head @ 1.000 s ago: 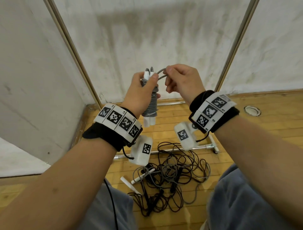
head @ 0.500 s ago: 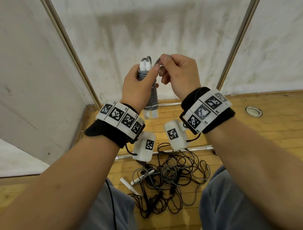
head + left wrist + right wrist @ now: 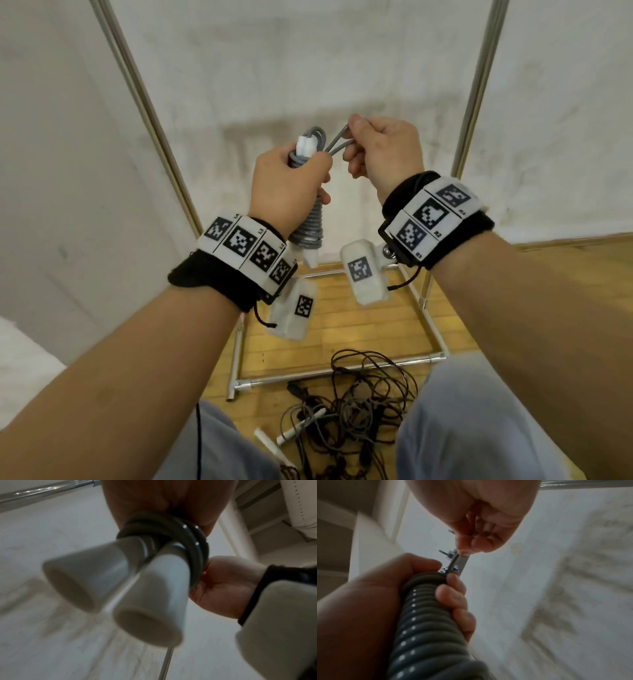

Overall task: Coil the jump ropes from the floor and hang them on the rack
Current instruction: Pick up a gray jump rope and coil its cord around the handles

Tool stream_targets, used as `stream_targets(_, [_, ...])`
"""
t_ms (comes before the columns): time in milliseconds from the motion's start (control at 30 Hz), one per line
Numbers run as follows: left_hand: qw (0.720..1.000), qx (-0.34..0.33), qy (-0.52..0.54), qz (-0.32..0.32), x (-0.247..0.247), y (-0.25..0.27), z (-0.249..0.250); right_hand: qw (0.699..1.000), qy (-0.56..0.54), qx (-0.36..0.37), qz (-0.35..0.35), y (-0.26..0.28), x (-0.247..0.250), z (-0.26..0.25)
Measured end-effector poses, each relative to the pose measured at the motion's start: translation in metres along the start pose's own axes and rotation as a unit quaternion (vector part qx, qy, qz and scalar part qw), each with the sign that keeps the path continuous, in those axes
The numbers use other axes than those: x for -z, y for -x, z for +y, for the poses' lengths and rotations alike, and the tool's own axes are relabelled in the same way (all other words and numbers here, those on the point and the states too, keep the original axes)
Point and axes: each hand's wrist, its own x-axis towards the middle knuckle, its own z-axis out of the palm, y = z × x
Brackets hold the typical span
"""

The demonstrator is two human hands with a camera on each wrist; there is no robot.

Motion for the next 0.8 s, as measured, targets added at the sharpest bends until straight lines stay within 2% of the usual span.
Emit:
stream_targets(400, [0.996,-0.014,0.005,-0.085,0.047,0.028,0.078,0.996,0.046,0.053,-0.055,0.014,-0.009,-0.085])
stream_targets(533, [0.995,0.013,0.016,-0.099,0.067,0.03,0.083,0.989,0.027,0.059,-0.135,0.018,-0.02,-0.102])
stream_targets(633, [0.998,-0.017,-0.018,-0.054,0.079,0.023,0.086,0.983,-0.003,0.051,-0.175,0.021,-0.033,-0.114])
stream_targets(800, [0.99,-0.117,-0.072,0.033,0.093,0.002,0.095,0.981,-0.013,0.079,-0.175,0.017,-0.063,-0.132])
